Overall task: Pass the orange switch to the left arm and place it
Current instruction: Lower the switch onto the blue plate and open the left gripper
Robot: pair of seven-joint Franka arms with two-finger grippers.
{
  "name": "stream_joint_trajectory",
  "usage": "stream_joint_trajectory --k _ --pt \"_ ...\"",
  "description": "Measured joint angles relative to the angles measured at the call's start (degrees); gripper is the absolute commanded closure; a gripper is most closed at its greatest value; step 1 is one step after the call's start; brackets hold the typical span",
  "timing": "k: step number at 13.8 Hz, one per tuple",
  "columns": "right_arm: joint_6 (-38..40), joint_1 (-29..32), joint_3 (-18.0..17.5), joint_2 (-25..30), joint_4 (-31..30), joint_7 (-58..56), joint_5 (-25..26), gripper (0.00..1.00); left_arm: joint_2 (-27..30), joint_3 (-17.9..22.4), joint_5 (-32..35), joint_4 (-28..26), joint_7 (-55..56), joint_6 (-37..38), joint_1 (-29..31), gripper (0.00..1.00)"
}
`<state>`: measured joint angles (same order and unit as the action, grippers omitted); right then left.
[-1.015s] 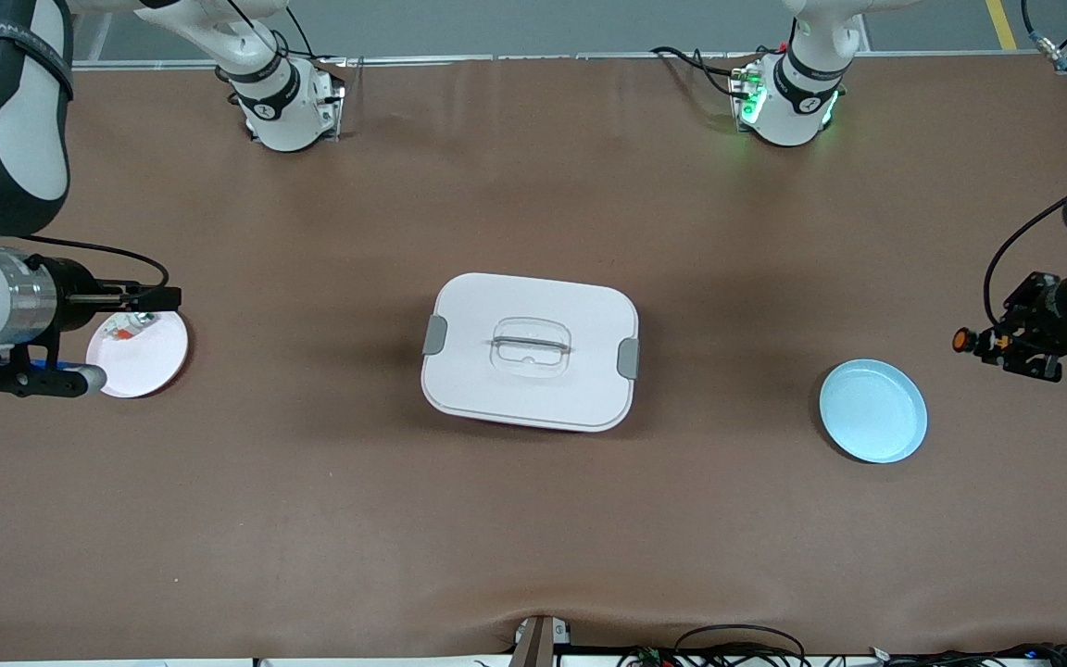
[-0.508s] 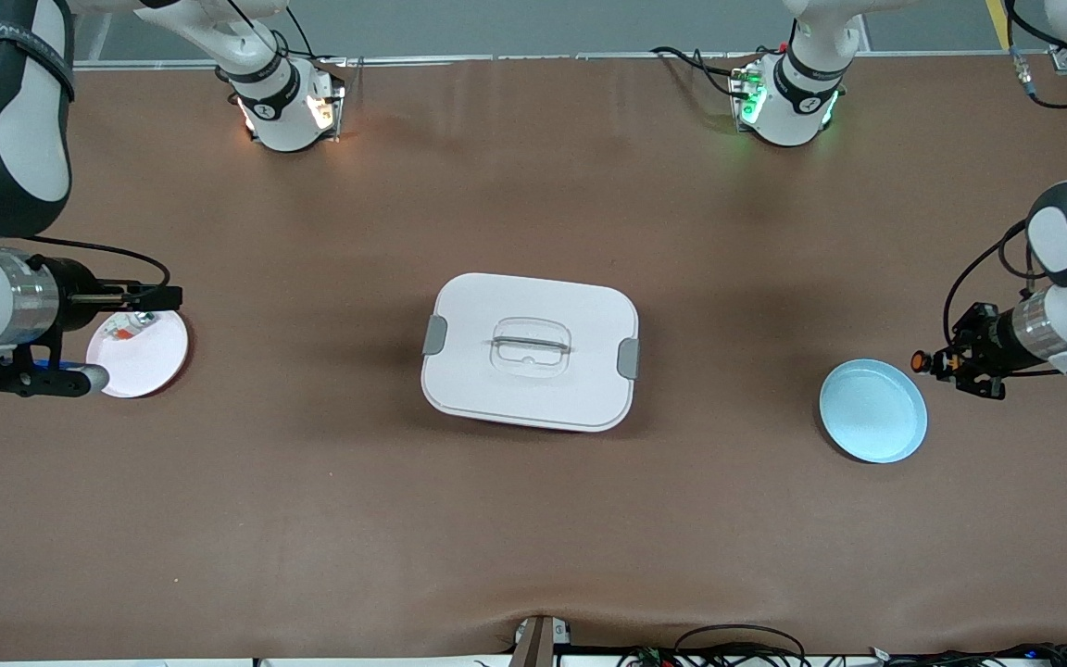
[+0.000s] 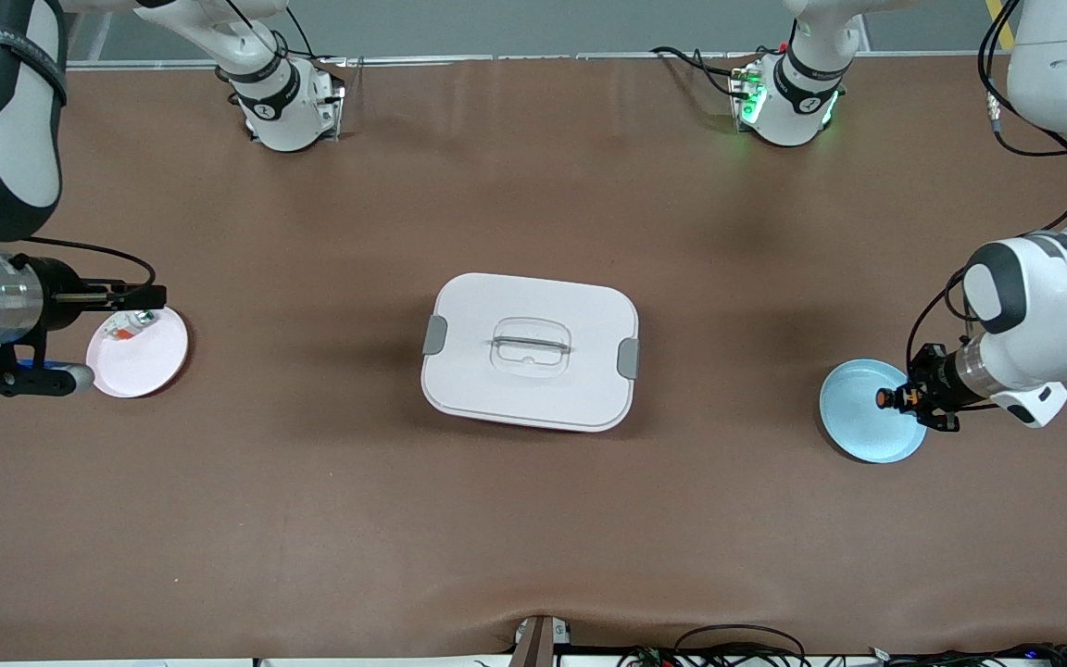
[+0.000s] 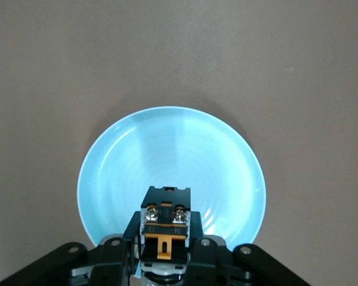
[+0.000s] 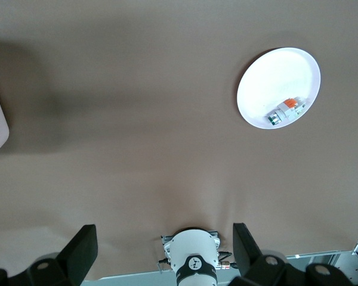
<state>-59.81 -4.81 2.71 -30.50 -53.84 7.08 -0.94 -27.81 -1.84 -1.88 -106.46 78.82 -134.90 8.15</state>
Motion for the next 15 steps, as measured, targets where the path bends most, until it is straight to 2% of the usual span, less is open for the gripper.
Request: stream_joint_trajectory --k 8,11,13,15 --pt "-2.5 1.1 0.0 0.5 0.0 -0.1 1.9 0.00 -4.2 -0.1 0.0 0.3 2.1 -2.4 -1.2 1.00" --pt "-4.3 1.3 0.0 2.3 0.2 -0.1 1.8 0.00 -5.0 0.0 0.0 0.4 2.3 -2.8 -0.9 1.00" --pt "-4.5 2.4 0.0 4.4 0.2 0.0 0.6 0.00 -5.7 0.0 0.0 0.4 2.3 -2.8 -0.6 1.00" --pt "-4.5 5.2 0.0 6.5 0.2 -0.2 -3.4 0.00 -6.2 0.2 0.0 0.4 2.3 -2.8 -0.6 1.00"
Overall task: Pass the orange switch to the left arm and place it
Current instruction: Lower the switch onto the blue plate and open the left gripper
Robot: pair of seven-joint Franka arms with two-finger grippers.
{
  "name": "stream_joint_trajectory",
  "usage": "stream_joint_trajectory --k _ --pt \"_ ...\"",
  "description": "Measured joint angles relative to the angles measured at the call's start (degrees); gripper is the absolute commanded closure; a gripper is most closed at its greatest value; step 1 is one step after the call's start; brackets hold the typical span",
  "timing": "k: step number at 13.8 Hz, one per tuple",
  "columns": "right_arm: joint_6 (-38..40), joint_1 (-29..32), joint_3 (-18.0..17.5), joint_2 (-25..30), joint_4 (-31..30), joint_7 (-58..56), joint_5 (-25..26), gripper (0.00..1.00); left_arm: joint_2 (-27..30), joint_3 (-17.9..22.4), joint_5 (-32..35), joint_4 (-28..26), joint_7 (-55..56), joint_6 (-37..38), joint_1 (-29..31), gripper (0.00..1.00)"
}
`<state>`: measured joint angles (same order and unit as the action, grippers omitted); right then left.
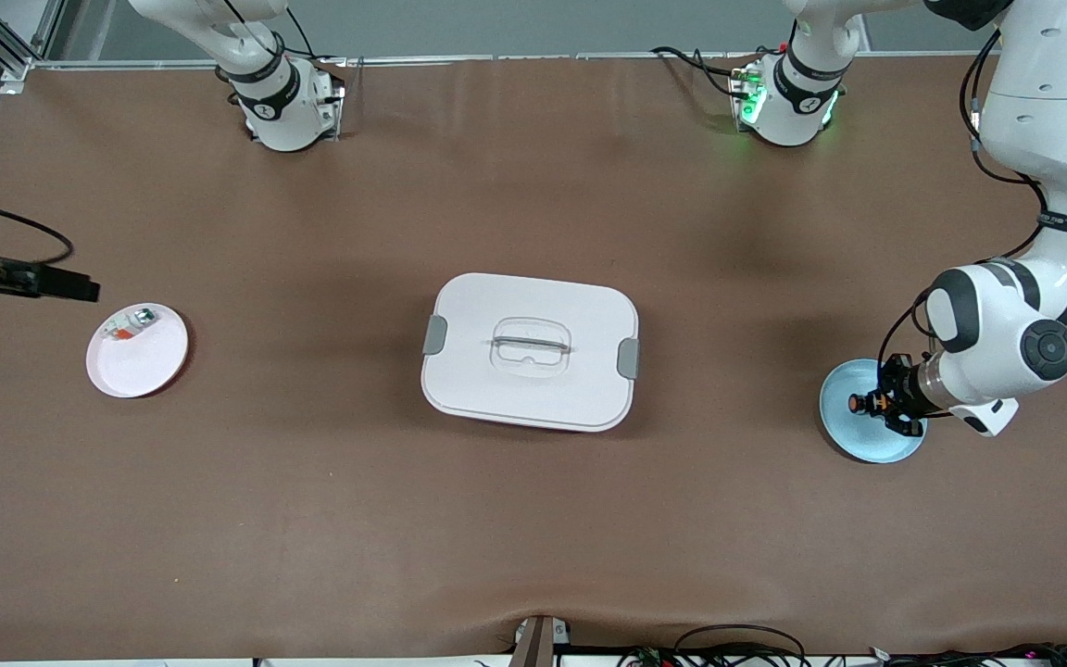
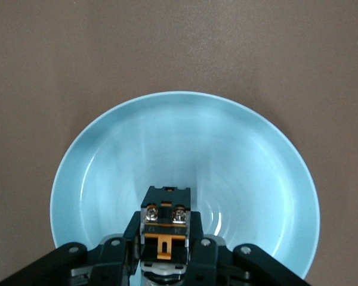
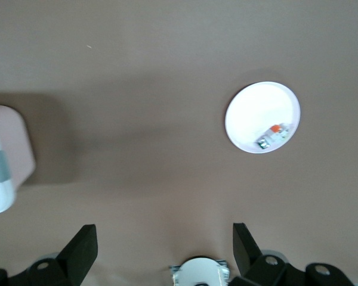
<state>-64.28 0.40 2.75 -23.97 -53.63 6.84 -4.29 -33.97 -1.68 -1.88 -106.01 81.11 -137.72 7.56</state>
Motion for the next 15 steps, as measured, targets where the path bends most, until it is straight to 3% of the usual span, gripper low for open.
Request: stream_joint_trajectory --k 3,15 --pt "0.2 2.3 -0.1 1.4 -0.1 -0.9 -2.1 0.00 -0.4 0.1 0.0 0.2 0.0 0.0 0.0 1.00" --pt "1.1 2.3 -0.4 5.3 -2.2 -0.8 -1.2 0.00 -0.7 0.2 0.0 0.3 -6.6 0.0 0.1 1.00"
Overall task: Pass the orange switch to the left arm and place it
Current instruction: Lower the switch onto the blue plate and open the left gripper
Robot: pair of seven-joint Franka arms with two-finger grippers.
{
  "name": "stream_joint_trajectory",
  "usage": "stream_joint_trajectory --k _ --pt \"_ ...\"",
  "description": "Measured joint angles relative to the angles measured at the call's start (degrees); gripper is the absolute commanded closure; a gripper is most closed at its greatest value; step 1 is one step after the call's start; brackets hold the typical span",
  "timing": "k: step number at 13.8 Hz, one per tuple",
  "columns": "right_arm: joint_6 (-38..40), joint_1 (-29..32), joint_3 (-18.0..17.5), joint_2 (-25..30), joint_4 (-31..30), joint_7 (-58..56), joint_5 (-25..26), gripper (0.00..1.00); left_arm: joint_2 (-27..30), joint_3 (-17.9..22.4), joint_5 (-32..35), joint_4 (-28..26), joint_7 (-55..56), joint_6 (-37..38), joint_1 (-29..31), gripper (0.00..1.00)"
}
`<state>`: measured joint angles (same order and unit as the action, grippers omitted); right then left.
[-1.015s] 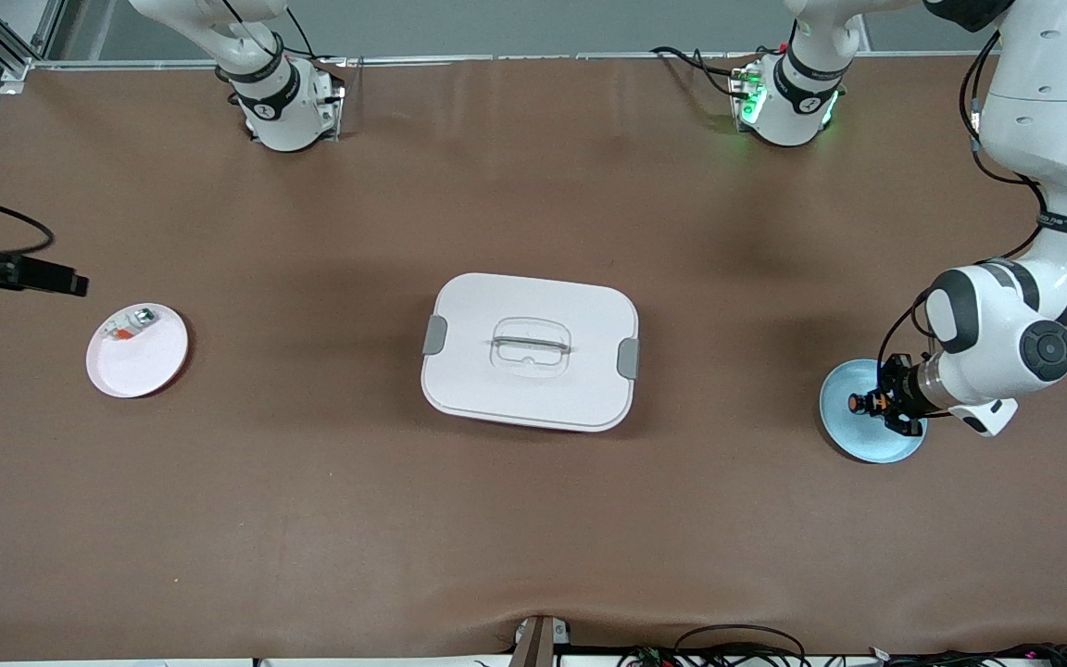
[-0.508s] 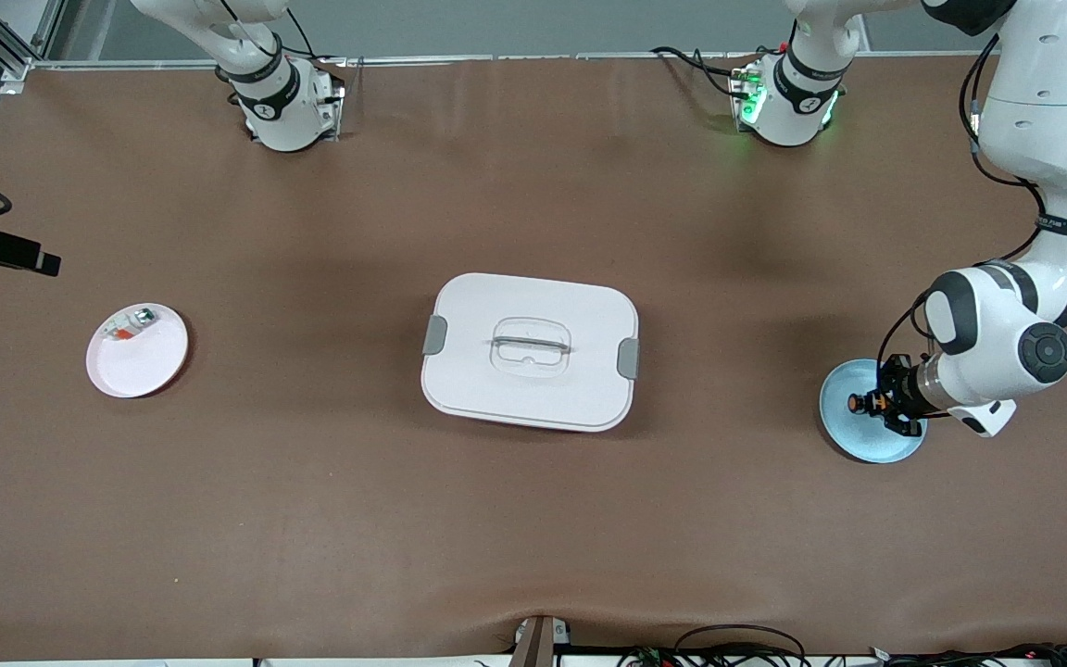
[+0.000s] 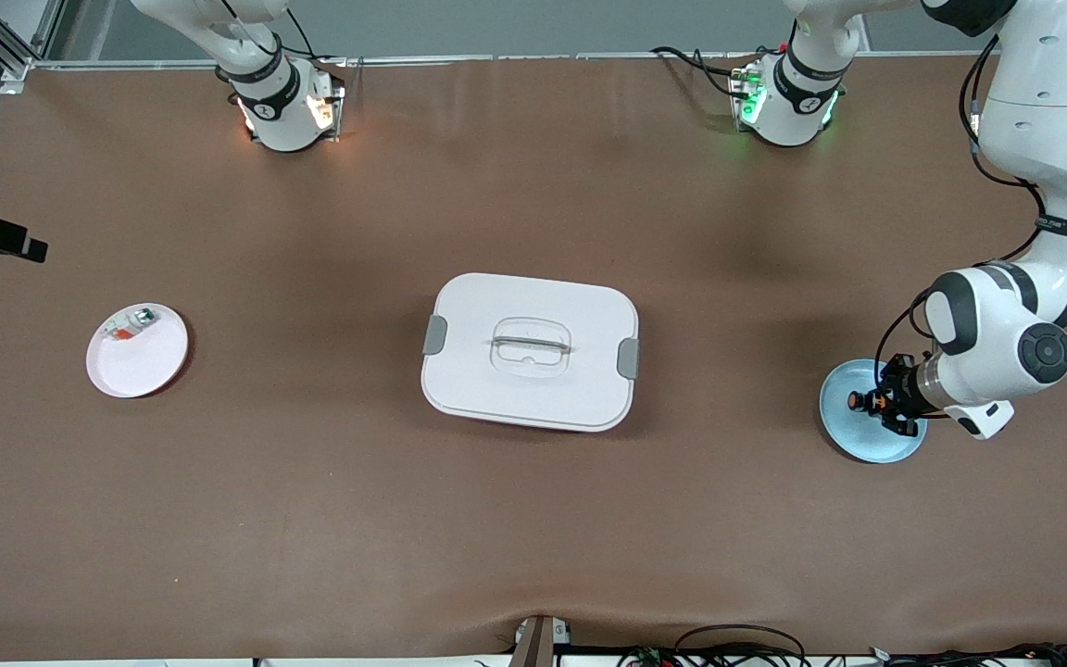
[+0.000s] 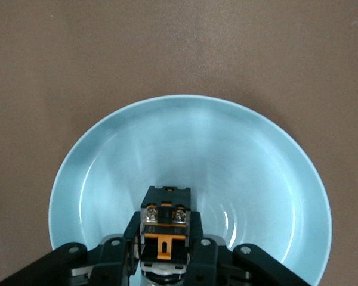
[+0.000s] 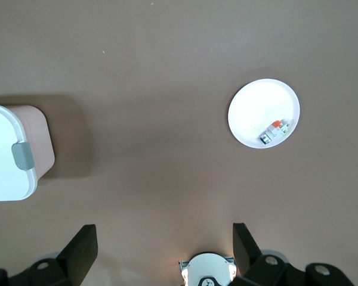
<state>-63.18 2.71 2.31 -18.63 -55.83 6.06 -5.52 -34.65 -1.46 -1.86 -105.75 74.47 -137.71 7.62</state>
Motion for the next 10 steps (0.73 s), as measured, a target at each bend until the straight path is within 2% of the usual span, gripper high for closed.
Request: stream_joint_trajectory --k 4,5,6,7,8,10 --pt "-7.2 0.0 0.0 7.5 -11.6 0.0 0.1 0.00 0.0 0.0 0.0 0.0 -0.2 0.0 0.0 1.00" --pt "-8.1 0.0 0.0 9.3 -14.2 0.0 0.3 0.00 0.0 0.0 0.0 0.0 -0.2 0.0 0.0 0.89" --pt "-8.6 -0.1 -0.1 10.7 -16.1 0.0 0.7 0.00 0.0 0.0 0.0 0.0 -0.2 0.0 0.0 0.54" --pt "-8.8 -0.6 -0.2 11.8 -17.3 0.0 1.4 0.00 0.0 0.0 0.0 0.0 -0.2 0.0 0.0 0.04" --pt "-8.9 -1.5 -0.2 12.5 -18.1 0.0 2.3 0.00 0.0 0.0 0.0 0.0 -0.2 0.0 0.0 0.00" --pt "-9.2 -2.8 -0.4 13.3 -19.1 0.1 3.2 0.00 0.0 0.0 0.0 0.2 -0.2 0.0 0.0 0.00"
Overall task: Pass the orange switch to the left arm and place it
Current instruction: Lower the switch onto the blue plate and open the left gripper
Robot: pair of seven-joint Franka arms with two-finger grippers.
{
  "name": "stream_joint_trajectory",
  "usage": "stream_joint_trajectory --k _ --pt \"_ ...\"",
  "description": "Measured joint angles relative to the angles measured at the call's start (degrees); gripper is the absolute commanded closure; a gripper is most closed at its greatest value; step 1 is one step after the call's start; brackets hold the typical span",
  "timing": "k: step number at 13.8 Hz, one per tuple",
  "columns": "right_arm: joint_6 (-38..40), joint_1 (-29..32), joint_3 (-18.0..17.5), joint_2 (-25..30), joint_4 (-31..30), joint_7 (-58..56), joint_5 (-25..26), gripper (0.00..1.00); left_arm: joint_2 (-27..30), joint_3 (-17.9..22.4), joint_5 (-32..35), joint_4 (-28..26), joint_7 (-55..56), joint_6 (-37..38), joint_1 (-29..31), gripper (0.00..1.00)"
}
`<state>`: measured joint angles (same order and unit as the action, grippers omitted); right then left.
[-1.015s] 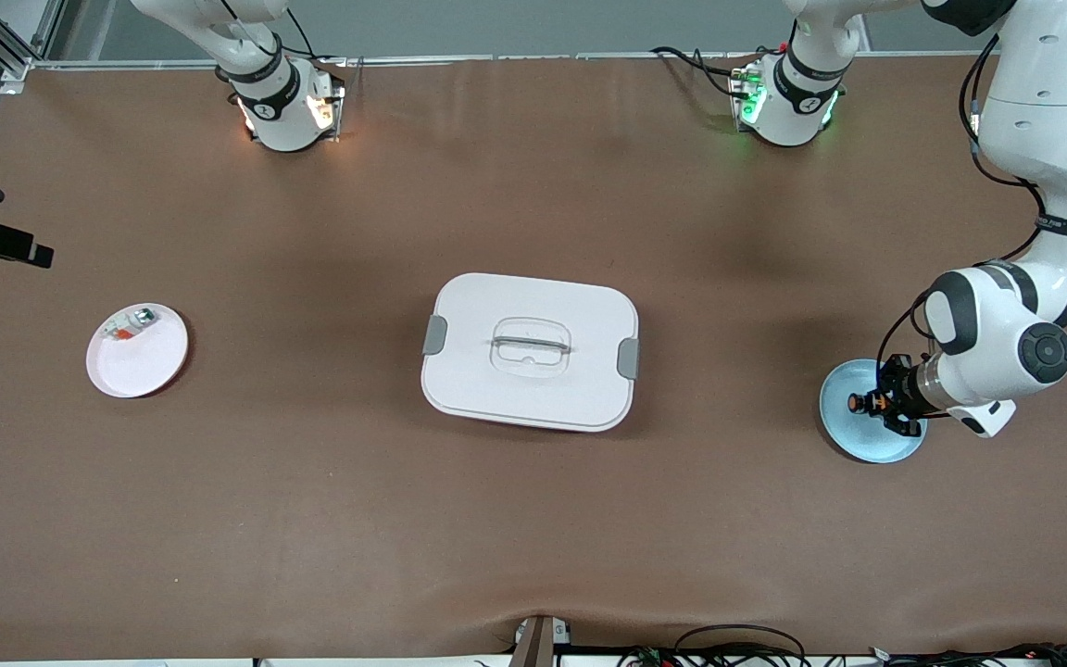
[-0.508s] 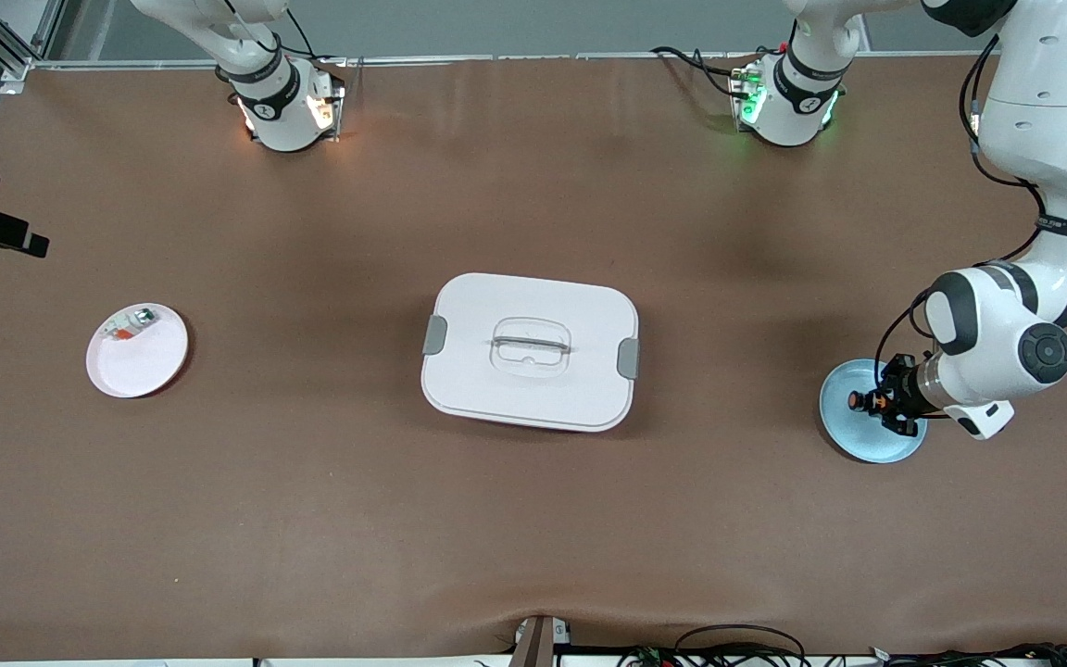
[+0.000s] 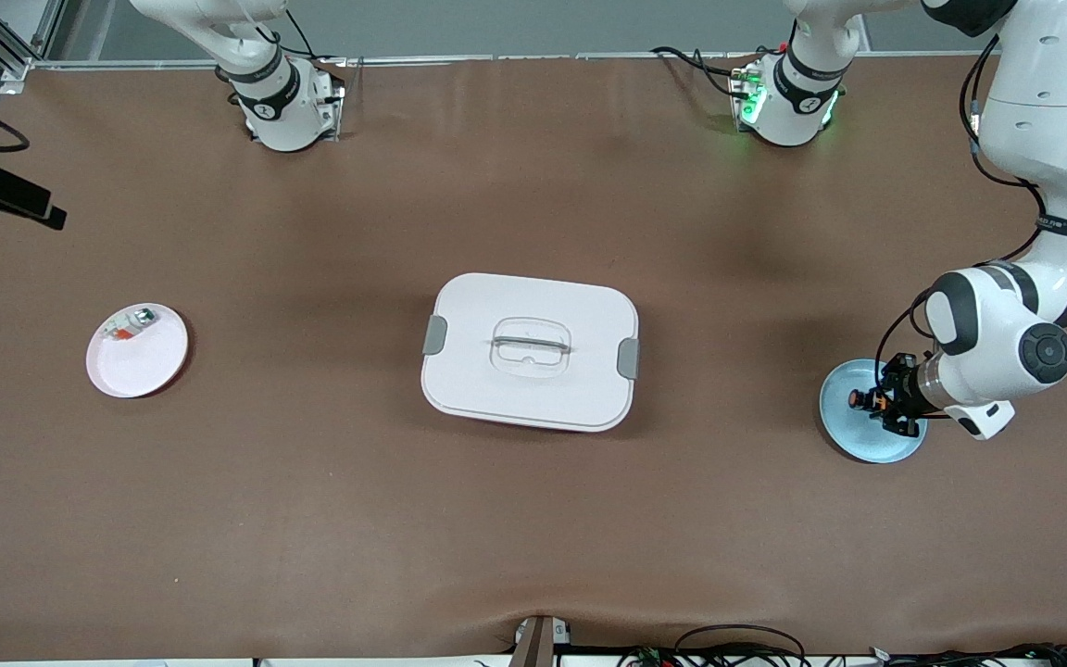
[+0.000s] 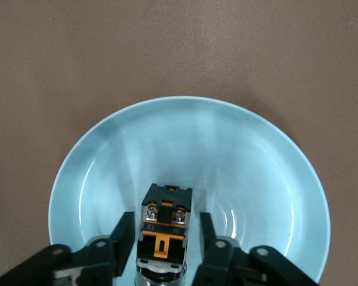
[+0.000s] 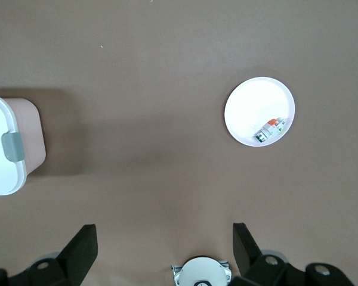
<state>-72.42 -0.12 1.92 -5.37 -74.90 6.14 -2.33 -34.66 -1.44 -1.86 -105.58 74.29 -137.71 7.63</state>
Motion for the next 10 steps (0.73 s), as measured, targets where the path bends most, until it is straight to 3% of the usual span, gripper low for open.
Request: stream_joint_trajectory --k 10 --pt "-0.3 1.2 -0.9 0.8 -1.3 0.0 0.2 0.00 0.2 -0.1 0.0 2.1 0.0 2.5 0.0 0.00"
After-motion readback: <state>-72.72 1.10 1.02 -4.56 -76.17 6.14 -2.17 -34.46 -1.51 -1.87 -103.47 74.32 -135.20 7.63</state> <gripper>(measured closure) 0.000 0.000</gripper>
